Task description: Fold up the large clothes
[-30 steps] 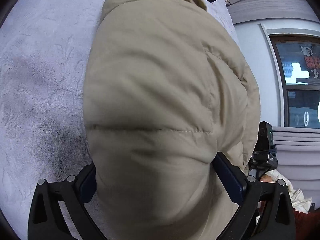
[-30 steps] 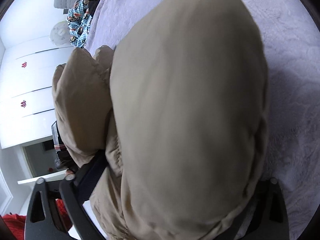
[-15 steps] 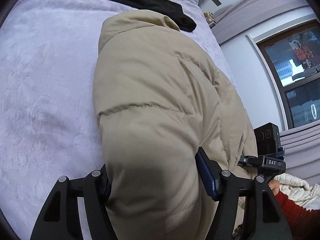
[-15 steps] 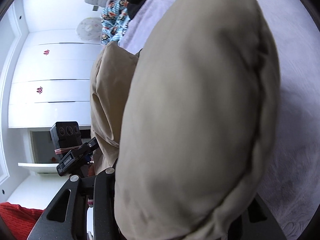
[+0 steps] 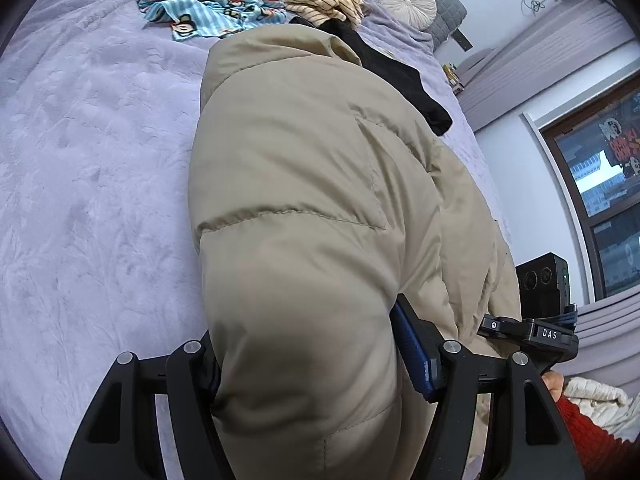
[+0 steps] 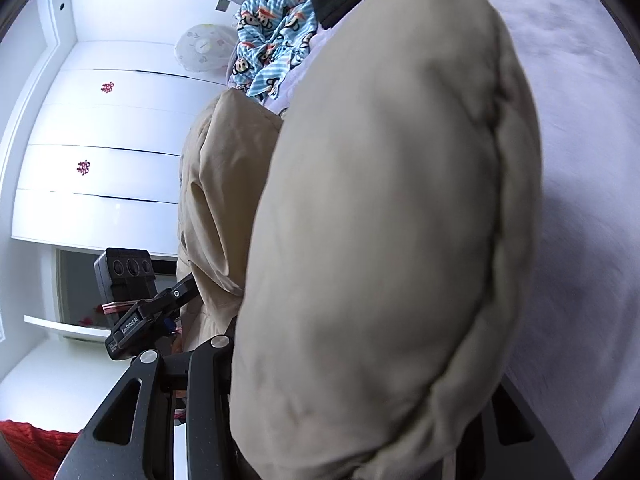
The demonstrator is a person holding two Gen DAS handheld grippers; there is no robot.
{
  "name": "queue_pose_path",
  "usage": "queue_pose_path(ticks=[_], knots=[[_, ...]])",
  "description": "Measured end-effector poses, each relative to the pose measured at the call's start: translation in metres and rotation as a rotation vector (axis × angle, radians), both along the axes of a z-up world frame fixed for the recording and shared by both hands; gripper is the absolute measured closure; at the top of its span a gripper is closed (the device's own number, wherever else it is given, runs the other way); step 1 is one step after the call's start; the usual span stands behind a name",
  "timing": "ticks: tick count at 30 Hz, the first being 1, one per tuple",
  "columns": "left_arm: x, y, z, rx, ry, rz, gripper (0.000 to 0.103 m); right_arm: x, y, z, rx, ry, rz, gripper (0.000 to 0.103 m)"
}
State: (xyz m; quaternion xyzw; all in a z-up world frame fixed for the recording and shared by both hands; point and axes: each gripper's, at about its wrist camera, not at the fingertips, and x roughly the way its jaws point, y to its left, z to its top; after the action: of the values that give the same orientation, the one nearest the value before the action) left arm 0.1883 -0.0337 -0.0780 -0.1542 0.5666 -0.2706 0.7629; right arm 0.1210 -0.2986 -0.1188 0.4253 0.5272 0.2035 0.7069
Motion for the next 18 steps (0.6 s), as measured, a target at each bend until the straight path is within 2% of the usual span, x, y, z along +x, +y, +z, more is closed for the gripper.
queue_pose_path(ticks=[2, 5, 7, 10, 11, 13, 16, 18], knots=[[0.013, 0.019, -0.016, 0.012, -0.002, 0.010, 0.034, 0.020, 0.011, -0.009, -0.009, 0.003, 0.003, 0.057], [0.037, 0.017, -0.046, 0.010, 0.026, 0.030, 0.034, 0.036, 0.019, -0.021, -0.047, 0.016, 0.022, 0.057], [0.045, 0.023, -0.065, -0.008, 0.047, 0.056, 0.028, 0.042, 0.021, -0.035, -0.060, 0.039, 0.022, 0.056], [0.045, 0.029, -0.080, -0.027, 0.057, 0.071, 0.024, 0.041, 0.016, -0.048, -0.040, 0.075, -0.010, 0.045], [0.042, 0.031, -0.080, -0.018, 0.057, 0.074, 0.024, 0.039, 0.014, -0.049, -0.048, 0.086, -0.018, 0.041], [0.033, 0.038, -0.069, 0.041, 0.027, 0.090, 0.024, 0.034, 0.009, -0.047, -0.072, 0.107, -0.037, 0.039], [0.019, 0.044, -0.033, 0.139, -0.090, 0.107, 0.024, 0.037, 0.007, -0.025, -0.147, 0.118, -0.062, 0.039], [0.019, 0.049, -0.010, 0.163, -0.170, 0.118, 0.025, 0.020, 0.000, 0.000, -0.244, 0.109, -0.091, 0.039]])
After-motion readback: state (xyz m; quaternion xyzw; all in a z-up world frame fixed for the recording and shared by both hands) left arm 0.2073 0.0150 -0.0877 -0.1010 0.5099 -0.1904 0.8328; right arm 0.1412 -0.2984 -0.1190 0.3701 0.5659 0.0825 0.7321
